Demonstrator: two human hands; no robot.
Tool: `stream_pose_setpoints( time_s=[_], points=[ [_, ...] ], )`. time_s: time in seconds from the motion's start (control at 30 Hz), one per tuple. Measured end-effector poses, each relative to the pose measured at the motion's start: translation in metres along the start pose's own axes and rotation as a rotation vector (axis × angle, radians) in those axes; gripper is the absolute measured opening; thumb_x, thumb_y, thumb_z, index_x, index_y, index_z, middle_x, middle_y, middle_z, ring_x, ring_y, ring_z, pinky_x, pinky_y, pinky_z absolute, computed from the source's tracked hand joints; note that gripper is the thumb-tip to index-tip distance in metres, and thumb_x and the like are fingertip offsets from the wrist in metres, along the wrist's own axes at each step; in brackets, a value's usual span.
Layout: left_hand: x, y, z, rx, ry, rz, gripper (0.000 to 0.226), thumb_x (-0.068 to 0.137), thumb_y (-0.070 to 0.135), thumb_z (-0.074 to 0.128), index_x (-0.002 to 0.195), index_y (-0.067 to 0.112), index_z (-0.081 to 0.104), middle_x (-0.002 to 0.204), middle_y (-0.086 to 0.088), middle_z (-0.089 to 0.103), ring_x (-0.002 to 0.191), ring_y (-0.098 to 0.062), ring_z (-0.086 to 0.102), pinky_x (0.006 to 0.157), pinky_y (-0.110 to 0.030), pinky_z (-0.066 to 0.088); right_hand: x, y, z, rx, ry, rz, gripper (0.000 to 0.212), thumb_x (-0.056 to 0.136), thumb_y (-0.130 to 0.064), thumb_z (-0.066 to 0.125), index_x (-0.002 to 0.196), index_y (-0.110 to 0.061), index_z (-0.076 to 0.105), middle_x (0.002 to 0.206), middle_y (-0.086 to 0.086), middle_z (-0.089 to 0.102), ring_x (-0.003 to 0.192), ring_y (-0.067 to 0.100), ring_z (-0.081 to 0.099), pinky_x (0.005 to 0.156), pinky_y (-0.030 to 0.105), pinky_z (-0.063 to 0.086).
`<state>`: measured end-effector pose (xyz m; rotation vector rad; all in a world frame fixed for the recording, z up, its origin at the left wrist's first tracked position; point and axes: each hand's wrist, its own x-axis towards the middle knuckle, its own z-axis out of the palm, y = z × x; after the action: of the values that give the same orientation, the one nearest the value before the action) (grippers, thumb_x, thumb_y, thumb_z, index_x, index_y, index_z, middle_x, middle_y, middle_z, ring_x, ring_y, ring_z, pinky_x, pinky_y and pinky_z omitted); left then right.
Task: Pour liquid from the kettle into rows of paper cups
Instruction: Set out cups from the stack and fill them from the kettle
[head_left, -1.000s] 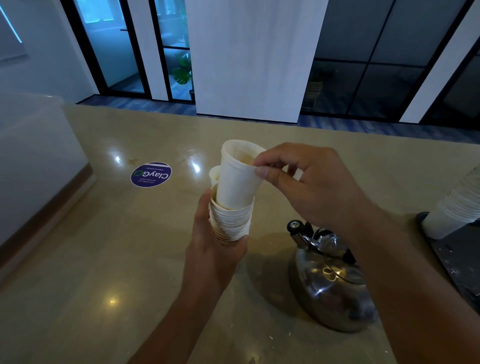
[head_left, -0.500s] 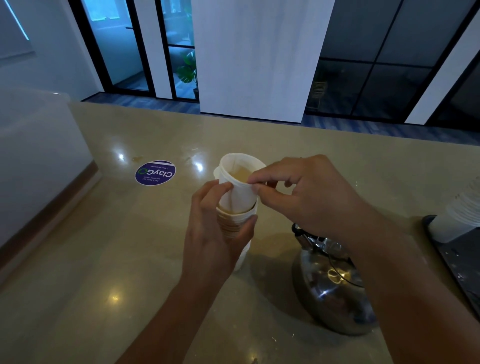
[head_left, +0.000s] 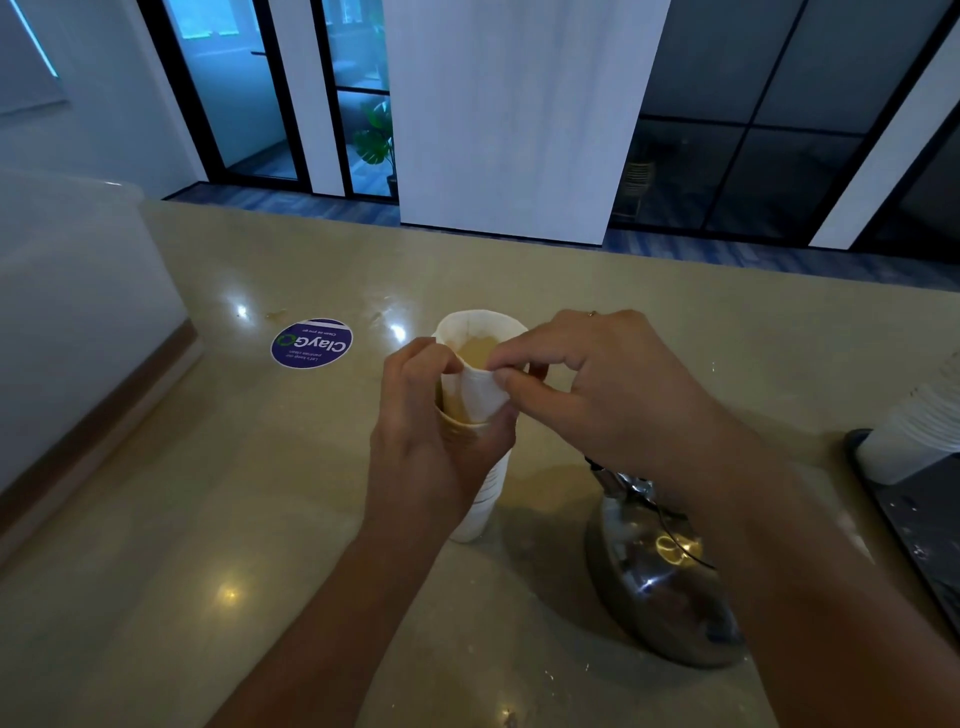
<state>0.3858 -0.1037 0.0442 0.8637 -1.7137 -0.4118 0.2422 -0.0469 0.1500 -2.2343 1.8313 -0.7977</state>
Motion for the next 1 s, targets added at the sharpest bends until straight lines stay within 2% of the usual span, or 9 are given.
stream_pose_setpoints(
  time_s=[0.07, 0.17, 0.33, 0.47, 0.53, 0.57, 0.7, 0.87, 1.0],
  points=[
    [0.001, 0.001, 0.001, -0.001, -0.011, -0.011, 0.061, 0.079, 0.044, 0.072, 0.123, 0.008, 0.05, 0.124, -0.013, 0.056, 0.106, -0.012, 0.053, 0.087, -0.003, 0.04, 0.0, 0.0, 0.002, 0.002, 0.025, -0.004, 0.021, 0.097, -0.026, 0.064, 0.114, -0.027, 0.077, 0.104, -0.005, 0.075, 0.09, 0.015, 0.064, 0.086, 0.036, 0.052],
    [0.002, 0.003, 0.003, 0.001, -0.021, -0.036, 0.061, 0.079, 0.043, 0.07, 0.121, 0.002, 0.054, 0.121, -0.014, 0.056, 0.104, -0.015, 0.055, 0.084, -0.003, 0.041, 0.0, 0.0, 0.003, -0.017, 0.024, 0.002, 0.023, 0.098, -0.029, 0.062, 0.116, -0.029, 0.076, 0.106, -0.006, 0.075, 0.091, 0.014, 0.063, 0.086, 0.035, 0.051],
    [0.004, 0.004, 0.005, 0.008, 0.009, -0.022, 0.055, 0.08, 0.041, 0.071, 0.121, 0.016, 0.044, 0.119, -0.014, 0.055, 0.099, -0.006, 0.05, 0.081, -0.001, 0.04, 0.002, 0.003, 0.007, -0.019, 0.091, -0.035, 0.021, 0.098, -0.03, 0.061, 0.112, -0.029, 0.077, 0.1, -0.011, 0.074, 0.087, 0.013, 0.062, 0.08, 0.031, 0.049],
    [0.011, 0.013, 0.005, -0.083, -0.009, -0.1, 0.081, 0.075, 0.027, 0.085, 0.131, 0.031, 0.026, 0.121, -0.002, 0.058, 0.095, -0.014, 0.064, 0.073, -0.013, 0.052, 0.004, 0.007, 0.0, 0.064, 0.27, -0.112, 0.02, 0.093, -0.026, 0.064, 0.107, -0.023, 0.079, 0.086, -0.02, 0.062, 0.078, 0.009, 0.062, 0.073, 0.025, 0.049],
    [0.022, 0.019, 0.003, -0.116, -0.038, -0.165, 0.095, 0.071, 0.031, 0.086, 0.138, 0.037, 0.018, 0.114, 0.006, 0.062, 0.09, -0.011, 0.067, 0.071, -0.022, 0.056, 0.007, 0.008, -0.007, 0.117, 0.315, -0.13, 0.018, 0.093, -0.026, 0.067, 0.107, -0.025, 0.078, 0.087, -0.019, 0.068, 0.082, 0.007, 0.064, 0.076, 0.019, 0.049],
    [0.028, 0.021, 0.003, -0.118, -0.058, -0.185, 0.1, 0.07, 0.033, 0.087, 0.14, 0.04, 0.017, 0.109, 0.011, 0.062, 0.087, -0.007, 0.067, 0.07, -0.02, 0.055, 0.009, 0.008, -0.011, 0.131, 0.333, -0.133, 0.018, 0.093, -0.025, 0.067, 0.108, -0.025, 0.078, 0.09, -0.018, 0.07, 0.086, 0.006, 0.064, 0.077, 0.015, 0.047],
    [0.054, 0.027, 0.0, -0.049, -0.128, -0.198, 0.097, 0.068, 0.034, 0.087, 0.139, 0.046, 0.022, 0.094, 0.027, 0.055, 0.081, 0.012, 0.059, 0.062, -0.002, 0.043, 0.014, 0.015, -0.024, 0.112, 0.378, -0.126, 0.016, 0.095, -0.022, 0.065, 0.106, -0.022, 0.076, 0.091, -0.029, 0.063, 0.089, -0.01, 0.059, 0.078, 0.005, 0.042],
    [0.065, 0.032, 0.003, 0.038, -0.24, -0.182, 0.086, 0.071, 0.033, 0.086, 0.141, 0.032, 0.036, 0.097, 0.025, 0.049, 0.088, -0.004, 0.051, 0.064, -0.001, 0.036, 0.012, 0.023, -0.03, 0.076, 0.423, -0.091, 0.013, 0.098, -0.019, 0.061, 0.105, -0.018, 0.072, 0.083, -0.024, 0.06, 0.082, 0.001, 0.058, 0.07, 0.01, 0.041],
    [0.059, 0.026, 0.001, 0.036, -0.295, -0.181, 0.08, 0.072, 0.033, 0.084, 0.138, 0.033, 0.039, 0.095, 0.026, 0.049, 0.088, -0.008, 0.053, 0.066, -0.004, 0.035, 0.014, 0.027, -0.048, 0.131, 0.59, -0.071, 0.013, 0.101, -0.018, 0.056, 0.104, -0.016, 0.069, 0.077, -0.025, 0.057, 0.072, -0.005, 0.054, 0.068, 0.008, 0.039]
  ],
)
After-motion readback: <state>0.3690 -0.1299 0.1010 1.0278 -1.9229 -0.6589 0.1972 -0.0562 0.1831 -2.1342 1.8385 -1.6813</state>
